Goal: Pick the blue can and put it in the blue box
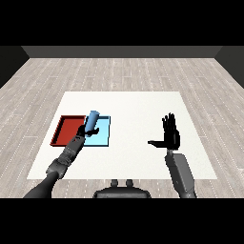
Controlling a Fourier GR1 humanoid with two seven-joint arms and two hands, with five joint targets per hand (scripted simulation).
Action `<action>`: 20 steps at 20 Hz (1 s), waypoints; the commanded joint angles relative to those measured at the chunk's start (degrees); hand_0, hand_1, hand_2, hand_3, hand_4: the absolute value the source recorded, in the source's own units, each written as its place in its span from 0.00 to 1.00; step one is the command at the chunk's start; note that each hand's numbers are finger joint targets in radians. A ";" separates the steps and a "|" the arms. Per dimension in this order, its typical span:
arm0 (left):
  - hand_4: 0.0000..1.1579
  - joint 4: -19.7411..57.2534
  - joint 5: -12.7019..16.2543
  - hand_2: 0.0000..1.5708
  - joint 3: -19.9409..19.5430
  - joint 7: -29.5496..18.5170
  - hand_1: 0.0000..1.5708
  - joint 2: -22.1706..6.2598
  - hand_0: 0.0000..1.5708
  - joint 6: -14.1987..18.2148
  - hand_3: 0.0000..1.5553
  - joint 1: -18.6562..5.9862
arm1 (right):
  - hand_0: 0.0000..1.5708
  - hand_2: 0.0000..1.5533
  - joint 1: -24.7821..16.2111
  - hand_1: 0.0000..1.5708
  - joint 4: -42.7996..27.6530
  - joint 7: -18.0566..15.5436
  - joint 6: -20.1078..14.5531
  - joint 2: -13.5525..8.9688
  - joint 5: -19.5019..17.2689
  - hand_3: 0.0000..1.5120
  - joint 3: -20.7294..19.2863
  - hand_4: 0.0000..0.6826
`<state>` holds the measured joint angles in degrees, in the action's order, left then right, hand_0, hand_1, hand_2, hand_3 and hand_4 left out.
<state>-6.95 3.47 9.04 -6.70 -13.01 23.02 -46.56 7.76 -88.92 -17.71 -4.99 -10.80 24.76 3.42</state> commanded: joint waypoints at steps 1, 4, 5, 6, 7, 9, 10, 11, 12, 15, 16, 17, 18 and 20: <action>0.75 4.83 -1.57 0.92 0.91 2.26 0.97 3.51 0.97 0.35 0.47 1.39 | 0.00 0.00 -3.75 0.00 -1.92 -0.94 1.00 1.23 0.59 0.00 0.74 0.00; 0.67 5.46 0.32 0.91 -1.22 3.58 1.00 2.16 1.00 -4.88 0.00 1.03 | 0.00 0.00 -1.19 0.00 -0.55 0.53 2.43 -0.71 1.48 0.00 -0.85 0.00; 0.60 5.52 0.75 0.94 -1.77 3.35 1.00 1.50 1.00 -5.68 0.00 1.82 | 0.00 0.00 -1.23 0.00 1.46 -1.33 2.06 0.22 0.52 0.00 -0.81 0.00; 0.55 5.13 2.11 0.95 -3.12 1.80 1.00 2.51 1.00 -5.62 0.00 3.55 | 0.00 0.00 -4.48 0.00 -3.02 -1.31 3.49 -0.86 1.63 0.00 -0.92 0.00; 0.45 6.72 -1.75 0.88 0.35 4.79 0.92 1.73 0.92 -4.41 0.00 0.82 | 0.00 0.00 -2.25 0.00 1.04 -2.98 3.31 -0.07 0.36 0.00 -0.98 0.00; 0.67 6.56 -1.91 0.24 0.34 6.08 0.20 2.07 0.20 -7.34 0.30 -0.04 | 0.00 0.00 -1.95 0.00 1.96 -3.22 3.65 0.25 0.86 0.00 -1.57 0.00; 0.51 6.77 -2.85 0.00 1.02 5.30 0.00 3.32 0.00 -3.03 0.00 0.86 | 0.00 0.00 -3.94 0.00 -2.93 -1.11 2.03 0.66 0.37 0.00 -0.06 0.00; 0.00 6.78 -3.14 0.00 1.11 5.83 0.00 1.83 0.00 -2.97 0.00 0.56 | 0.00 0.00 -4.34 0.00 -2.13 -1.10 4.07 -0.61 2.24 0.00 -1.81 0.00; 0.00 6.72 -3.51 0.00 1.22 6.34 0.00 2.18 0.00 0.64 0.00 0.30 | 0.00 0.00 -2.00 0.00 2.06 -3.67 3.34 2.00 0.99 0.00 -1.10 0.00; 0.00 4.92 -2.72 0.00 -0.21 2.94 0.00 1.82 0.00 5.74 0.00 1.17 | 0.00 0.00 -1.24 0.00 -0.06 0.07 3.40 0.11 1.86 0.00 -2.13 0.00; 0.00 3.76 -0.95 0.00 -2.06 -0.20 0.00 1.45 0.00 7.59 0.00 1.91 | 0.00 0.00 -4.63 0.00 -4.46 0.28 3.06 0.43 2.02 0.00 -1.19 0.00; 0.00 2.38 -0.07 0.00 -3.14 -1.36 0.00 2.13 0.00 9.23 0.00 1.38 | 0.00 0.00 -4.87 0.00 -4.24 1.21 5.31 -1.89 3.37 0.00 -2.78 0.00; 0.00 0.44 1.55 0.00 -4.87 -4.92 0.00 1.99 0.00 13.53 0.00 2.79 | 0.00 0.00 -1.68 0.00 -0.11 -1.95 4.34 1.20 2.44 0.00 -2.05 0.00; 0.00 -5.54 4.15 0.00 -7.70 -12.71 0.00 2.74 0.00 16.71 0.00 3.47 | 0.00 0.00 1.19 0.00 -1.49 0.19 1.88 2.65 2.02 0.00 -0.82 0.00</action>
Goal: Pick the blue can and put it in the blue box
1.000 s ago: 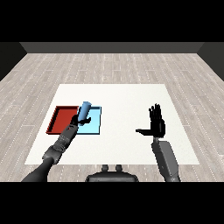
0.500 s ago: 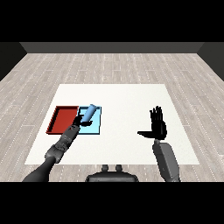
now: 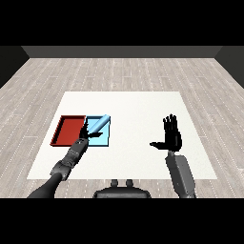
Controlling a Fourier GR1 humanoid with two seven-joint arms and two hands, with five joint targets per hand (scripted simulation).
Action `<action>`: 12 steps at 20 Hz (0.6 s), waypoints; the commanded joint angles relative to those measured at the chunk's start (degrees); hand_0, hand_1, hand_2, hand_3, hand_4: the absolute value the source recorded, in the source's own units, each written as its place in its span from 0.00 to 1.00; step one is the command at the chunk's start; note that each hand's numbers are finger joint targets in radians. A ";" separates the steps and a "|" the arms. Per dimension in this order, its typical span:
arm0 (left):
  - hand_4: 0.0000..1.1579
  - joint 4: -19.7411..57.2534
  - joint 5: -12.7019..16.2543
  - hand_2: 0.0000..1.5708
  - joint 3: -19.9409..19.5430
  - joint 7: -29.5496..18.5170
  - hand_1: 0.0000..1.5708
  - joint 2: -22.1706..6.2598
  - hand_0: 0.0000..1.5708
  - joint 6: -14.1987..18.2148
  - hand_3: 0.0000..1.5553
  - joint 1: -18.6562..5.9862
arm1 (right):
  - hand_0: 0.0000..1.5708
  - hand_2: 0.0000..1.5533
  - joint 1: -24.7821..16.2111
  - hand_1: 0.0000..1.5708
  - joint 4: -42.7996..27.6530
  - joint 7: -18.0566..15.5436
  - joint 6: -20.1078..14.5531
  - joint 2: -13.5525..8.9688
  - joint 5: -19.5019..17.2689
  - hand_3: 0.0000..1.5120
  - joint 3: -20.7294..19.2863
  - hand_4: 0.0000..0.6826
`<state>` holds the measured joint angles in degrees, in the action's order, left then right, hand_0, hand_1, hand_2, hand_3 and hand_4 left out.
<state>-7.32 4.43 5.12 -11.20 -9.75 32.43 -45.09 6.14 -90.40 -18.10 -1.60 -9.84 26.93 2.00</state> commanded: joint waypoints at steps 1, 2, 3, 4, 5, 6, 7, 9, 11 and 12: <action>0.00 -7.42 3.23 0.00 -4.02 -10.84 0.00 -1.63 0.00 6.42 0.00 1.12 | 0.00 0.00 -0.23 0.00 -0.89 0.59 1.24 -0.89 1.23 0.00 -0.97 0.00; 0.00 -9.43 3.65 0.00 -4.60 -13.53 0.00 -1.51 0.00 5.83 0.00 0.88 | 0.00 0.00 -2.14 0.00 -2.12 -0.15 1.11 -0.66 0.19 0.00 -0.08 0.00; 0.00 -12.52 4.08 0.00 -4.92 -16.63 0.00 -1.41 0.00 4.94 0.00 1.98 | 0.00 0.00 0.73 0.00 -1.27 1.79 0.13 -0.95 0.46 0.00 -0.58 0.00; 0.00 -15.44 4.99 0.00 -5.42 -20.70 0.00 0.40 0.00 1.98 0.00 3.35 | 0.00 0.00 2.07 0.00 -1.31 2.22 -1.38 0.45 0.29 0.00 -0.04 0.00; 0.00 -17.97 5.49 0.00 -5.37 -23.20 0.00 -2.65 0.00 -4.66 0.00 4.79 | 0.00 0.00 0.65 0.00 -1.45 1.17 0.11 0.75 0.75 0.00 0.43 0.00; 0.00 -19.51 5.32 0.00 -5.03 -26.33 0.00 0.89 0.00 -2.48 0.00 6.14 | 0.00 0.00 0.89 0.00 -0.88 2.01 -0.48 0.00 0.63 0.00 -0.42 0.00; 0.00 -22.88 5.51 0.00 -4.39 -26.85 0.00 -0.05 0.00 -5.44 0.00 6.74 | 0.00 0.00 0.51 0.00 -0.14 1.15 -0.68 0.50 -0.51 0.00 0.40 0.00; 0.00 -27.85 6.36 0.00 -3.98 -32.75 0.00 1.90 0.00 -8.18 0.00 10.92 | 0.00 0.00 -1.04 0.00 -1.33 2.00 -0.37 -1.54 -1.39 0.00 0.09 0.00; 0.00 -33.84 6.93 0.00 -2.27 -33.28 0.00 3.02 0.00 -11.77 0.00 13.16 | 0.00 0.00 -0.66 0.00 -0.65 1.62 -0.84 -0.63 -2.59 0.00 1.38 0.00; 0.00 -37.05 7.39 0.00 -1.55 -32.82 0.00 2.65 0.00 -13.22 0.00 16.73 | 0.00 0.00 -1.53 0.00 0.32 1.14 -0.06 -1.26 -1.69 0.00 -0.04 0.00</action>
